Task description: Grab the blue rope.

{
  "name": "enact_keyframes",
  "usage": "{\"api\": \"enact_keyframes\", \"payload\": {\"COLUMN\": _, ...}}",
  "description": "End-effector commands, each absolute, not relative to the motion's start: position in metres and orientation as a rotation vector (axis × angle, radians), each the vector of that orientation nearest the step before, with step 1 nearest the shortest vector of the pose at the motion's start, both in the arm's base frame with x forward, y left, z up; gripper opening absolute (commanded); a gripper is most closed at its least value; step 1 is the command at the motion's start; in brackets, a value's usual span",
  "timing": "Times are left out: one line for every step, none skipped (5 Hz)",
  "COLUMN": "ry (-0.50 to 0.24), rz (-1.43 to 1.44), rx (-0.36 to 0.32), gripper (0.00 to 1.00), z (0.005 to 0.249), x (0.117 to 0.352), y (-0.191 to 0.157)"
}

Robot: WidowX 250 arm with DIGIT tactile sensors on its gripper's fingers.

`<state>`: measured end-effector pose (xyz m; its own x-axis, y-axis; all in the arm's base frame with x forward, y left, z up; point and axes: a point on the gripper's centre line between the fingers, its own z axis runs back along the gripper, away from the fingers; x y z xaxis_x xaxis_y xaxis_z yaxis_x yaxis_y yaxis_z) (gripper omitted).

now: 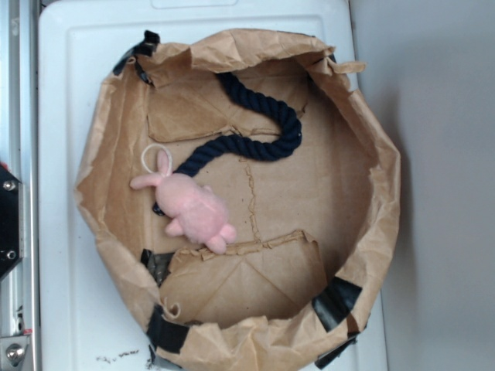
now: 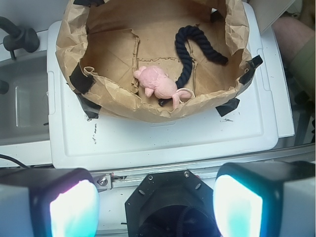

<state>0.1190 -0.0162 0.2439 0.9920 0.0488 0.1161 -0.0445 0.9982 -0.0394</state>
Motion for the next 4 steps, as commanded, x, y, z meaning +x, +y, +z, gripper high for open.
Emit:
{"api": "enact_keyframes", "payload": {"ry": -0.117, "rz": 0.047, "rx": -0.037, "gripper": 1.0, "z": 0.244, "x": 0.119, "y": -0.016}}
{"api": "enact_keyframes", "payload": {"ry": -0.155, "rz": 0.09, "rx": -0.039, "gripper": 1.0, "z": 0.251, "x": 0.169, "y": 0.014}}
{"api": "enact_keyframes", "payload": {"ry": -0.155, "rz": 0.09, "rx": -0.039, "gripper": 1.0, "z": 0.251, "x": 0.169, "y": 0.014}}
{"api": "enact_keyframes", "payload": {"ry": -0.155, "rz": 0.09, "rx": -0.039, "gripper": 1.0, "z": 0.251, "x": 0.169, "y": 0.014}}
